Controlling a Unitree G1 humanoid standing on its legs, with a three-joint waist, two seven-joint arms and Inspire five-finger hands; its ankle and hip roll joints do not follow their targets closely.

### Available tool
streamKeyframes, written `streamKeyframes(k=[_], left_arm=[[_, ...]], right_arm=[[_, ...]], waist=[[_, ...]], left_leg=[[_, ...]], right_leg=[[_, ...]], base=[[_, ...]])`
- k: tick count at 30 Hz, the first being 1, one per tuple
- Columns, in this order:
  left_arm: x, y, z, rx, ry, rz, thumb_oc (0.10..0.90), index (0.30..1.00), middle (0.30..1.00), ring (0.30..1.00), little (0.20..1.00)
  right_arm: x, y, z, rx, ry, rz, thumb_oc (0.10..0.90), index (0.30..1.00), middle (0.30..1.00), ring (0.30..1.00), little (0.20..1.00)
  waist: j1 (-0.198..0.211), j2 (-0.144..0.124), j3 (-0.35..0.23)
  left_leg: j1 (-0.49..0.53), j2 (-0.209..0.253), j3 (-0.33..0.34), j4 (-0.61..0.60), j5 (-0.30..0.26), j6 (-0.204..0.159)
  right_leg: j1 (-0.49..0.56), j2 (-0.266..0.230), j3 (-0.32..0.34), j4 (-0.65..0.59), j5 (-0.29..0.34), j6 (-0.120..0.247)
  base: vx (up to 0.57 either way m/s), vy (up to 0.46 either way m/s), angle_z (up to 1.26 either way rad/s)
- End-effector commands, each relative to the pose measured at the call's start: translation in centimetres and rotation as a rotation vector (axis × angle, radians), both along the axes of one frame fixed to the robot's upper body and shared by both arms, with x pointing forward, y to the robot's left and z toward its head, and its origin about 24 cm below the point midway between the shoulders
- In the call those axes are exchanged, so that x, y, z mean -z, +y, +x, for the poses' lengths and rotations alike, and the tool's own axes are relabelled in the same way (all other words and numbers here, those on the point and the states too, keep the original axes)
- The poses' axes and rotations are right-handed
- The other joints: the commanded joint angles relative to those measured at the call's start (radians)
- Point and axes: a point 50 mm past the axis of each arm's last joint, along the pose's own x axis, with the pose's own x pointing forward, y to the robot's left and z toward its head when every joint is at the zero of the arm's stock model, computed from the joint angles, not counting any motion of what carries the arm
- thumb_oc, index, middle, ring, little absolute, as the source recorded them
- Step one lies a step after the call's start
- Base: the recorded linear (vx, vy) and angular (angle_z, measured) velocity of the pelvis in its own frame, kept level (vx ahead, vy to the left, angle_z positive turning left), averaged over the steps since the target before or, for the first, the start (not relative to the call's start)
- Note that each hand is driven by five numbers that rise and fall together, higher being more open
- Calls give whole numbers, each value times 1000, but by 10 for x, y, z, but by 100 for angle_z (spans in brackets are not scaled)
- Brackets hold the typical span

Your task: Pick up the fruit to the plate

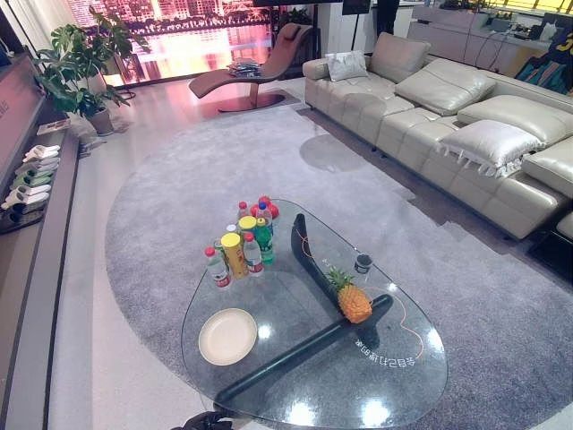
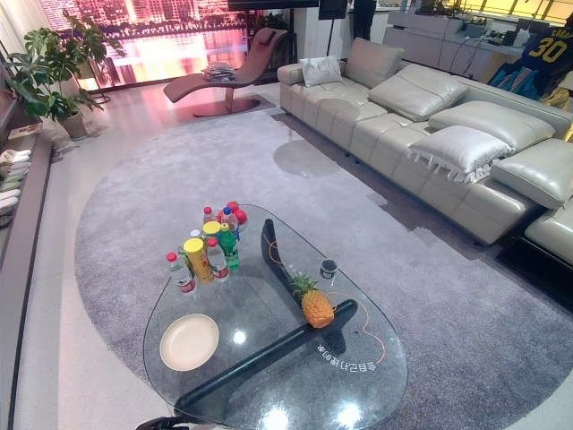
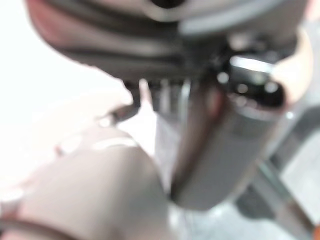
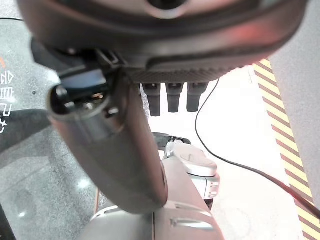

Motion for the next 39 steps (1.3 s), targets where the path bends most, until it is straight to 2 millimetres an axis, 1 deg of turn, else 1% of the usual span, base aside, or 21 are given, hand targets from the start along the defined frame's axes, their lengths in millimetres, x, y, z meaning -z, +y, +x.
streamKeyframes(k=[1,10,14,16,17,20,21,23,24,26,27,30,31,32,35,39], left_arm=[[-1,6,5,-5,15,21,800,900,900,900,900],[-1,6,3,-37,14,25,800,900,900,900,900],[-3,5,14,-59,-16,20,800,900,900,900,900],[-5,3,22,-57,-40,13,800,900,900,900,900],[-7,2,30,-56,-63,6,800,900,900,900,900],[-12,0,46,-74,-111,-11,800,900,900,900,900],[-12,-1,47,-75,-116,-13,800,900,900,900,900],[-16,-2,56,-85,-152,-39,800,900,900,900,900],[-19,-2,65,-94,-185,-59,800,900,900,900,900],[-25,-3,77,-102,-230,-88,800,900,900,900,900],[-26,-4,80,-106,-240,-98,800,900,900,900,900],[-34,-4,96,-126,-299,-138,800,900,900,900,900],[-41,-4,107,-164,-348,-163,800,900,900,900,900],[-46,-2,116,-202,-388,-181,800,900,900,900,900],[-64,5,140,-310,-499,-229,800,900,900,900,900],[-88,14,166,-449,-662,-246,800,900,900,900,900]], right_arm=[[-4,-7,11,30,-7,-35,800,900,900,900,900],[-4,-10,8,18,7,-43,800,900,900,900,900],[-7,-12,20,18,-25,-54,800,900,900,900,900],[-9,-13,31,24,-54,-60,800,900,900,900,900],[-11,-14,39,33,-79,-67,800,900,900,900,900],[-15,-16,55,43,-135,-85,800,900,900,900,900],[-16,-16,57,43,-140,-86,800,900,900,900,900],[-19,-18,66,43,-173,-92,800,900,900,900,900],[-22,-20,76,50,-207,-94,800,900,900,900,900],[-28,-24,89,61,-257,-103,800,900,900,900,900],[-30,-25,92,63,-271,-105,800,900,900,900,900],[-38,-30,109,78,-361,-129,800,900,900,900,900],[-45,-34,121,92,-430,-152,800,900,900,900,900],[-50,-37,129,102,-479,-167,800,900,900,900,900],[-67,-41,153,114,-647,-217,800,900,900,900,900],[-88,-34,182,153,-850,-250,800,900,900,900,900]], waist=[[21,17,33],[24,22,62],[27,33,103],[26,41,137],[25,47,167],[18,56,223],[18,56,227],[14,59,261],[12,59,289],[12,60,319],[11,60,326],[9,60,358],[10,61,380],[11,60,397],[10,53,432],[7,36,474]], left_leg=[[43,81,-7,6,-42,-43],[11,77,-16,6,-35,-41],[-46,73,-27,6,-20,-39],[-85,66,-37,6,-12,-35],[-118,56,-47,6,-7,-30],[-180,36,-62,6,1,-17],[-186,34,-63,6,1,-16],[-221,22,-73,6,6,-10],[-247,13,-78,6,12,-6],[-278,2,-89,6,17,-2],[-284,1,-91,6,19,-2],[-305,-5,-97,6,21,1],[-326,-6,-101,6,30,1],[-346,-6,-105,16,35,0],[-417,-5,-112,67,31,-1],[-531,-19,-132,154,14,3]], right_leg=[[-37,-58,-78,-1,100,28],[-68,-55,-73,-1,105,26],[-126,-58,-66,-1,120,23],[-166,-57,-62,-1,130,18],[-199,-55,-54,-1,139,15],[-263,-44,-34,-1,155,6],[-269,-43,-31,-1,156,5],[-303,-35,-17,-1,163,-1],[-326,-31,-9,-1,169,-4],[-351,-28,-4,-1,175,-9],[-356,-28,-3,2,175,-10],[-383,-31,4,25,168,-15],[-416,-33,13,58,157,-19],[-439,-34,19,79,150,-22],[-504,-41,32,117,145,-21],[-615,-44,53,183,141,-18]], base=[[0,0,0],[0,0,0],[-79,6,-4],[-158,5,-8],[-189,1,-4],[-161,-3,1],[-161,-6,2],[-140,-12,3],[-158,-9,4],[-141,2,2],[-72,13,1],[-62,22,2],[-77,22,1],[-79,15,0],[-92,-18,-5],[-119,-38,-4]])
